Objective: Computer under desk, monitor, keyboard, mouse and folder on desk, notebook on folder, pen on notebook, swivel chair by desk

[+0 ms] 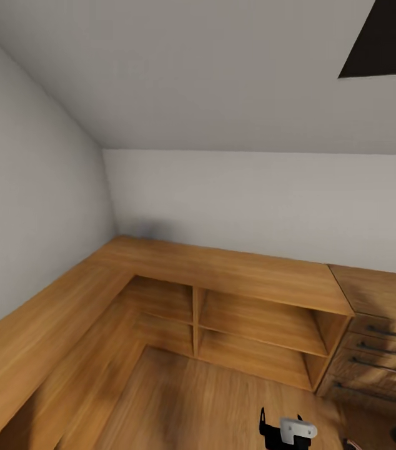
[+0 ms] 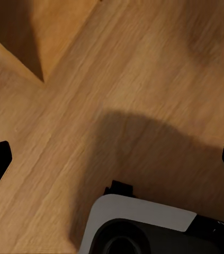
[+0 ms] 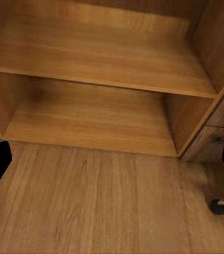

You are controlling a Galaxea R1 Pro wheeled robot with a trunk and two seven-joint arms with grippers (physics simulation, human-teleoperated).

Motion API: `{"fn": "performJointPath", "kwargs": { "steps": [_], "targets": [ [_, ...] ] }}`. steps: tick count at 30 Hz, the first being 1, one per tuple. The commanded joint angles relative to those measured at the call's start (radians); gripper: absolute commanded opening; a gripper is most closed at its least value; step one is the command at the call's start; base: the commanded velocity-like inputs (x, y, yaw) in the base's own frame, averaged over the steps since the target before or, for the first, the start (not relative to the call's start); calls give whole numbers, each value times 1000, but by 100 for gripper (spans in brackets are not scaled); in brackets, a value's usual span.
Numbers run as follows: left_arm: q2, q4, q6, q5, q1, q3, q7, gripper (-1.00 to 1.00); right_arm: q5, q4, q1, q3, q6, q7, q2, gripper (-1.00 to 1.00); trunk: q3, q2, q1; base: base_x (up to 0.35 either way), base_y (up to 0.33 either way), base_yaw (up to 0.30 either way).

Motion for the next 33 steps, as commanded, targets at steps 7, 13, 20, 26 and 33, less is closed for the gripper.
{"fn": "performJointPath", "kwargs": {
  "steps": [7, 13, 20, 26, 33],
  "targets": [
    [0, -2, -1, 1, 0, -2, 3, 100, -4, 1, -1, 9, -2, -6, 1, 100, -1, -1, 1, 299, 183, -297],
    [0, -3, -1, 1, 1, -2, 3, 100, -4, 1, -1, 10, -2, -6, 1, 100, -1, -1, 1, 300, 197, -297],
    [-1, -3, -1, 0, 1, -2, 3, 100, -4, 1, -1, 10, -1, -6, 1, 100, -1, -1, 1, 262, 109, -293],
    [-2, -3, -1, 0, 1, -2, 3, 100, -4, 0, -1, 9, 0, -8, 0, 100, -6, -1, 1, 66, 11, -225],
    [-2, -2, -1, 0, 1, -2, 3, 100, -4, 0, -1, 9, 0, -8, 0, 100, -14, -1, 1, 9, 1, -188]
  ]
}}
